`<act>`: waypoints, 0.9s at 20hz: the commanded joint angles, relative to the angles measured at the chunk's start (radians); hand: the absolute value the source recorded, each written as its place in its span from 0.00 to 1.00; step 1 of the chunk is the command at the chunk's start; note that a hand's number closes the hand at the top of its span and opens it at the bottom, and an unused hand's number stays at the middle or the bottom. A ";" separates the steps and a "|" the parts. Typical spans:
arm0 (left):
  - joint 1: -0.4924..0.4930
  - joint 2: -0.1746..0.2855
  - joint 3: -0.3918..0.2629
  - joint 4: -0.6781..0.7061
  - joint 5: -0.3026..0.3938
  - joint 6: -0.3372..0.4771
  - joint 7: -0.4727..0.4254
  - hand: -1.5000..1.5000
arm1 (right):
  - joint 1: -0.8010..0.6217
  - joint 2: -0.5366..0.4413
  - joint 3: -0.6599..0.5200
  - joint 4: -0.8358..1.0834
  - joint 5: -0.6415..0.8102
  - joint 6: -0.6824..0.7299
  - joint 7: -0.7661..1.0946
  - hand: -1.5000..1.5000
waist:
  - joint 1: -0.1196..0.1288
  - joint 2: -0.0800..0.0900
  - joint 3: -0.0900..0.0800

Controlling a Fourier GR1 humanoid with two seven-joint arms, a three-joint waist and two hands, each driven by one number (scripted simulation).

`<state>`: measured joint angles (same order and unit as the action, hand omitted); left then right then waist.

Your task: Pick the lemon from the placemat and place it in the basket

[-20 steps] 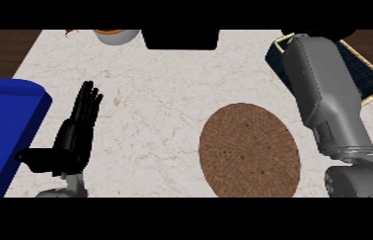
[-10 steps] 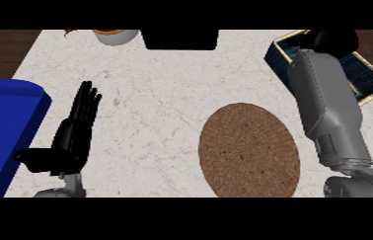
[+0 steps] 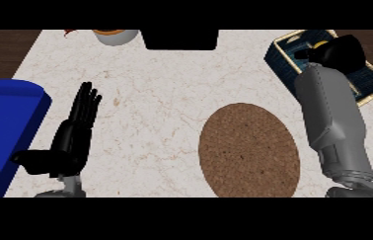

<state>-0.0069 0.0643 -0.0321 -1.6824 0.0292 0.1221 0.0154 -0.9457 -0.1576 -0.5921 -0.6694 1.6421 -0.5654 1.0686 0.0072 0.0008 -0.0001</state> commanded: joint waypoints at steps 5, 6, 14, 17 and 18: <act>0.001 -0.019 -0.001 0.021 -0.007 0.004 -0.029 0.50 | 0.054 0.021 0.027 -0.036 -0.043 -0.088 0.060 0.00 | 0.000 0.000 0.000; -0.010 -0.012 0.004 0.016 -0.006 0.002 -0.010 0.50 | 0.052 0.004 0.021 -0.020 -0.069 -0.109 0.020 0.00 | 0.002 0.001 0.000; 0.002 -0.009 0.003 0.024 -0.008 -0.008 -0.014 0.50 | 0.109 0.012 0.077 -0.142 0.067 -0.216 0.074 0.00 | -0.005 0.000 -0.001; -0.023 -0.013 0.010 0.003 -0.009 0.012 0.028 0.50 | 0.071 0.000 0.088 -0.188 0.128 -0.201 0.097 0.00 | -0.002 0.000 0.000; -0.042 0.022 0.067 0.037 0.036 -0.024 0.004 0.50 | 0.068 -0.021 0.079 -0.257 0.134 -0.103 0.101 0.00 | -0.015 -0.004 -0.001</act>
<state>-0.0143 0.0642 -0.0140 -1.6818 0.0335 0.1157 0.0281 -0.8742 -0.1731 -0.5286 -0.8340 1.7082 -0.6897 1.0360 0.0032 -0.0006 -0.0004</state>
